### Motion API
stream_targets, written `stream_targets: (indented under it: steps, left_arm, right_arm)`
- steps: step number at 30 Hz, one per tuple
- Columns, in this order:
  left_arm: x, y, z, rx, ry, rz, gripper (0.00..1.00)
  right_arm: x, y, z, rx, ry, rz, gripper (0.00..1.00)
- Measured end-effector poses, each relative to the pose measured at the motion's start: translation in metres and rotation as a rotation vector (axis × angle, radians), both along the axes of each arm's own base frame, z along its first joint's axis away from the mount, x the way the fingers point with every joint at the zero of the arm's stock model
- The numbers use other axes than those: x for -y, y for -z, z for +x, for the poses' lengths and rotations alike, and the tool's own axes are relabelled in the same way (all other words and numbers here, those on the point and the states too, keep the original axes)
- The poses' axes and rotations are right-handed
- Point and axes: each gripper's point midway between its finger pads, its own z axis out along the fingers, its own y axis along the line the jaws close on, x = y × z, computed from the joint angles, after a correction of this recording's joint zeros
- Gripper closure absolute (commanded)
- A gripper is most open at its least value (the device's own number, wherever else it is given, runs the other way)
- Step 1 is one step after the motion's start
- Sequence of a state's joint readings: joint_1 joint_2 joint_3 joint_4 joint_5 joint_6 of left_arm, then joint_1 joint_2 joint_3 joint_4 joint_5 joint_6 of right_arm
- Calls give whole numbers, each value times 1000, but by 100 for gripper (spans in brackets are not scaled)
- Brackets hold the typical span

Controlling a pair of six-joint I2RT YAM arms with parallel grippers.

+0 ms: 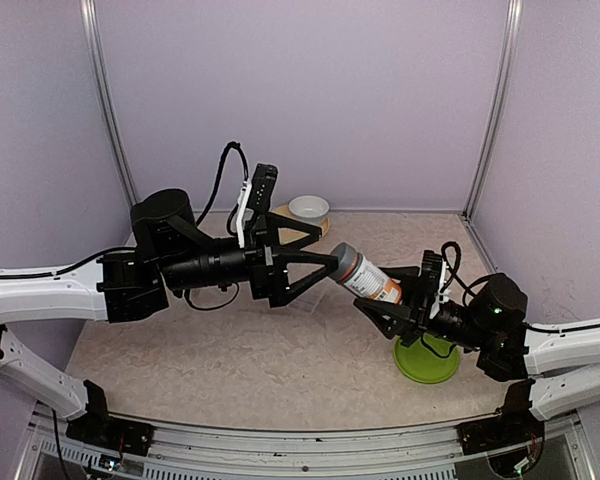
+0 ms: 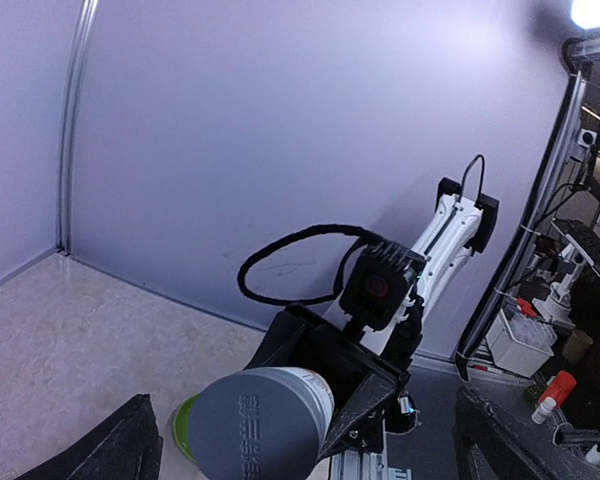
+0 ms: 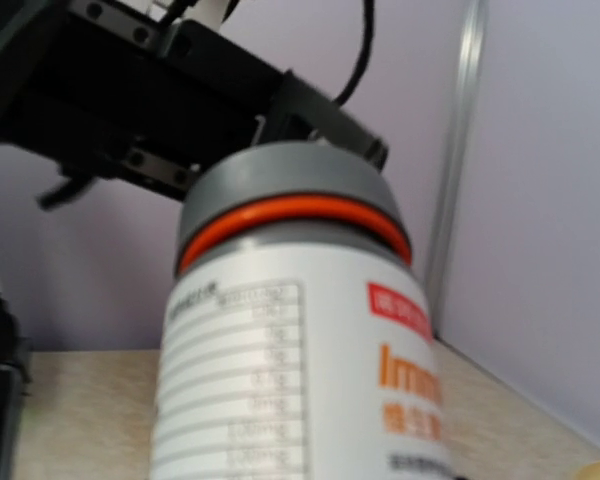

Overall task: Sort the pills into containers
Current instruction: Unscrew the lid of the pill bottle from the pill bottle.

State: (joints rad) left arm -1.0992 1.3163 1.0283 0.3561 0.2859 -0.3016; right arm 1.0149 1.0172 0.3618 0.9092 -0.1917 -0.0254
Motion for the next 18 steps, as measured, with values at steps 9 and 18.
stream_targets:
  steps: [9, 18]
  left_arm:
    - [17, -2, -23, 133, 143, -43, 1]
    - [22, -1, -24, 157, 159, -57, 3]
  right_arm:
    - [-18, 1, -8, -82, -119, 16, 97]
    - [-29, 6, -13, -119, -175, 15, 97]
